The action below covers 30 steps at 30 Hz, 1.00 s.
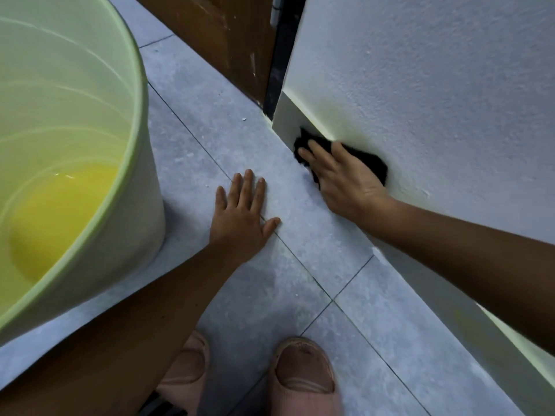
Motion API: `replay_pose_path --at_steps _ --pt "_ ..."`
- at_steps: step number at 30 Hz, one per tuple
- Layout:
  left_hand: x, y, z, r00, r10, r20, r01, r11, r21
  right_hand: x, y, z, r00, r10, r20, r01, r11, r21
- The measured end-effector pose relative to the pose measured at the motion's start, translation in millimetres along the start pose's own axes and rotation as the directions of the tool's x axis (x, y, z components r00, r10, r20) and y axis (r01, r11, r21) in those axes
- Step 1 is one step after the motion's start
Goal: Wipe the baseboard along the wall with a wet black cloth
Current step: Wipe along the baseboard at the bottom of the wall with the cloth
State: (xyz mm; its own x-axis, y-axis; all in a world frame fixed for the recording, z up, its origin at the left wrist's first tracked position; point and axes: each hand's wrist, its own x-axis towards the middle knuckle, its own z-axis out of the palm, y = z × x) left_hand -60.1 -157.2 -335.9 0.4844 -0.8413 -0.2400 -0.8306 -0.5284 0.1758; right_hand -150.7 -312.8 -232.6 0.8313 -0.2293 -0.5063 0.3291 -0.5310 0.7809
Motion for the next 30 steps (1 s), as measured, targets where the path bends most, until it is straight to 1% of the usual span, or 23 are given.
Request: replay_pose_path --at_steps 3,5,8,11,15,18,21,23,25,27,29,30 --pt "0 1 1 1.0 0.001 -0.007 -0.001 1.0 -0.005 35 24 -22 0.99 0.132 -0.047 -0.127 0.987 0.097" --pt "0 1 0 1.0 0.002 0.002 -0.002 1.0 -0.006 57 31 -32 0.987 0.155 -0.033 -0.15 0.983 0.106" --pt "1 1 -1 1.0 -0.001 0.013 0.001 1.0 -0.004 64 17 -20 0.994 0.108 -0.015 -0.108 0.994 0.01" --pt "1 1 -1 1.0 0.002 0.021 -0.002 1.0 0.004 38 -5 0 1.0 0.004 -0.001 -0.004 0.996 -0.09" --pt "2 1 -2 1.0 0.002 0.024 -0.002 1.0 0.001 -11 -21 22 0.999 -0.044 0.005 0.045 0.998 -0.048" --pt "1 2 -5 0.999 -0.006 0.052 0.006 1.0 -0.007 -31 -19 26 1.0 -0.018 -0.012 0.017 0.994 -0.105" --pt "2 3 -7 0.997 -0.01 0.078 0.01 1.0 0.005 -11 0 3 0.997 0.073 -0.004 -0.073 0.997 0.024" --pt "1 3 -7 0.996 -0.011 0.089 0.01 1.0 0.009 14 11 -11 0.995 0.101 -0.007 -0.1 0.992 0.072" --pt "1 4 -9 0.996 -0.005 0.092 0.005 1.0 0.005 31 13 -15 0.995 0.099 -0.009 -0.099 0.994 0.046" --pt "2 3 -11 0.995 0.0 0.105 0.001 1.0 -0.01 34 5 -12 0.998 0.055 -0.013 -0.055 0.998 -0.006" --pt "2 2 -13 0.994 0.001 0.114 0.0 1.0 -0.008 22 -9 0 1.0 0.005 -0.005 -0.005 0.998 -0.059" --pt "1 3 -13 0.994 -0.002 0.107 0.002 1.0 -0.002 11 -16 8 1.0 -0.007 -0.007 0.007 0.998 -0.058"
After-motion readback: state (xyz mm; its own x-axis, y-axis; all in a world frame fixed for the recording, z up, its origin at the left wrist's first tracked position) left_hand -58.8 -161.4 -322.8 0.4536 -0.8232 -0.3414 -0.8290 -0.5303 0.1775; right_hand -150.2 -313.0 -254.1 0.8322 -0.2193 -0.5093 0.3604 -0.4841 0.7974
